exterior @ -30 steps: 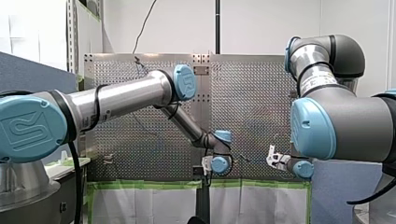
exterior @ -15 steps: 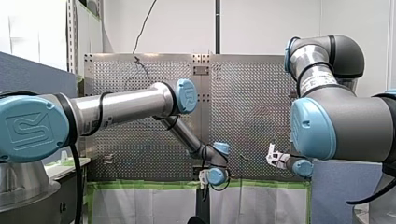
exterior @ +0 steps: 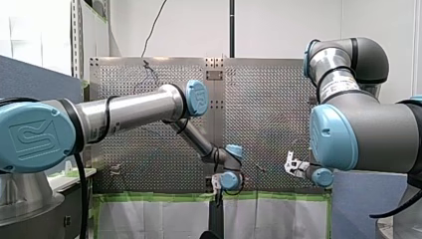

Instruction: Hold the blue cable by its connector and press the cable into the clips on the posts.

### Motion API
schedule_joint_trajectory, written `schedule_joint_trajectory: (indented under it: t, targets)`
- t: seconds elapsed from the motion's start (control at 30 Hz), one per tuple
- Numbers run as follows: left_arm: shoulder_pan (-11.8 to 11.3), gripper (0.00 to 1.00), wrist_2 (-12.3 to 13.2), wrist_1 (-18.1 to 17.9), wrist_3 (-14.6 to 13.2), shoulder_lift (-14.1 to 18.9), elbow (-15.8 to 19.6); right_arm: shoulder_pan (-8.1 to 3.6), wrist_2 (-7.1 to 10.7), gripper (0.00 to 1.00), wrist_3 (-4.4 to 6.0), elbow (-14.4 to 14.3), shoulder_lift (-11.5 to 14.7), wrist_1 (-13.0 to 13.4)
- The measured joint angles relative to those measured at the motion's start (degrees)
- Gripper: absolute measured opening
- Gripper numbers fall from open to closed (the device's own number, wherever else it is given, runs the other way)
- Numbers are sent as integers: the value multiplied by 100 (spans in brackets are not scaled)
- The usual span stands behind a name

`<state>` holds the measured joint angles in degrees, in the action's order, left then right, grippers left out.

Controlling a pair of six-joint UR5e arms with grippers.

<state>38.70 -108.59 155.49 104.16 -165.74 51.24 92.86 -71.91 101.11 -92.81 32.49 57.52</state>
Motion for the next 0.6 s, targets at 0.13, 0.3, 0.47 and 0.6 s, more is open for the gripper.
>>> schedule_joint_trajectory:
  t: [0.13, 0.3, 0.47, 0.6]
  targets:
    - [-29, 0, -2, 27, 10, 178, -56, -31, -12, 0, 80, 17, 0, 4]
    - [-61, 0, -4, 84, -5, 240, -144, -115, -62, 0, 189, 30, 0, 10]
    - [-88, 0, -2, 95, 7, 248, -130, -162, -136, 0, 232, 48, -1, 14]
    - [-113, 0, 4, 96, 11, 245, -81, -193, -267, 0, 305, 66, 0, 14]
